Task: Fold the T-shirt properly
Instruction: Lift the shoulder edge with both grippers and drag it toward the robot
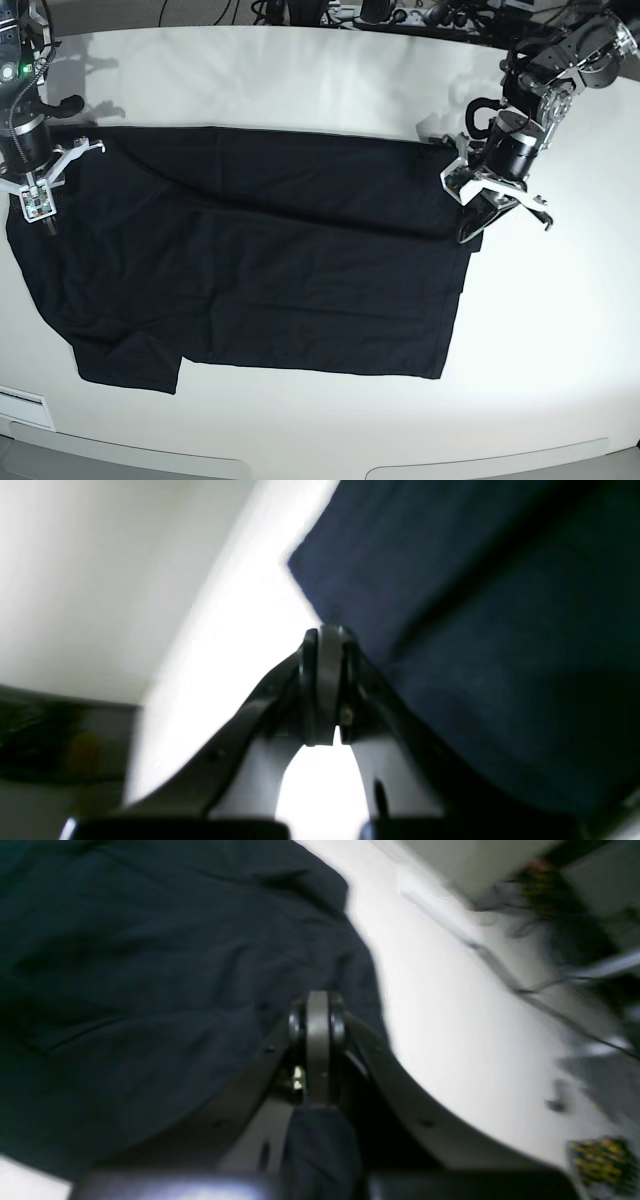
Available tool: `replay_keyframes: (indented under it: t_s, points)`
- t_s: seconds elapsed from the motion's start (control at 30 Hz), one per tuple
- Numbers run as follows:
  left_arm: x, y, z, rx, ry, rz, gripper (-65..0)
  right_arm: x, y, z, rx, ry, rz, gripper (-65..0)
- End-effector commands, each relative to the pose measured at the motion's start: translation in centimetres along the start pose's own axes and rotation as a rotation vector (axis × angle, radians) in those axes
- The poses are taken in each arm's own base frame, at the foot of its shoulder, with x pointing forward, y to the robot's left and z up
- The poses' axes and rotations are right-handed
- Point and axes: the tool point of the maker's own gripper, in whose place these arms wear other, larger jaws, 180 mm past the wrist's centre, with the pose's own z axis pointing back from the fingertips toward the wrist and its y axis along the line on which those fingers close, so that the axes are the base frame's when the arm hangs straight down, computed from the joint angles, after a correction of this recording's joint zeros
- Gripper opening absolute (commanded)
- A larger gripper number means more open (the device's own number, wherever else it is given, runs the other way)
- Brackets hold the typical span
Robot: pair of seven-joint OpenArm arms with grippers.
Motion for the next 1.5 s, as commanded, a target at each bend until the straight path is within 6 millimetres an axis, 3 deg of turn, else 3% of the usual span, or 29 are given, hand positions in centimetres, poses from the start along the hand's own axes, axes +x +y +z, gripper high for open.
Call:
replay_keyframes:
  t_s: [0.0,0.2,0.33,0.43,0.7,0.87,1.03,1.23,1.47]
  points:
    - [0.8,0.6,-0.5,-0.003,-0.035,-0.005,-65.0,0.5,-0.5,-0.3,0.002,-0.024,0.004,-65.0]
    - [-1.7,-4.8,-3.2,-0.231,0.041,0.071,-65.0,-6.0,0.4,-3.4,0.114,0.134,-0.141,-65.0]
    - [-4.3,-9.3,-2.6,-0.395,0.144,0.057,-65.0,-11.5,3.0,-3.5,0.253,0.355,-0.21,-65.0]
    - [-5.0,-10.5,-1.7,-0.44,0.181,0.048,-65.0,-13.8,3.9,-2.6,0.284,0.479,-0.21,-65.0]
    - [-4.6,-13.1,3.5,-0.542,0.193,0.013,-65.0,-16.0,5.9,1.0,0.327,0.582,-0.191,-65.0]
    - [-3.9,-13.3,6.4,-0.582,0.17,-0.037,-65.0,-15.9,6.7,3.2,0.335,0.592,-0.126,-65.0]
    - [-4.5,-13.4,9.3,-0.609,0.181,-0.096,-65.0,-16.8,7.1,5.6,0.326,0.637,-0.055,-65.0]
    - [-4.4,-12.6,10.8,-0.583,0.162,-0.168,-65.0,-17.8,7.6,7.6,0.337,0.681,-0.03,-65.0]
    - [-4.2,-11.6,10.6,-0.541,0.145,-0.237,-65.0,-19.5,8.1,9.8,0.336,0.751,-0.046,-65.0]
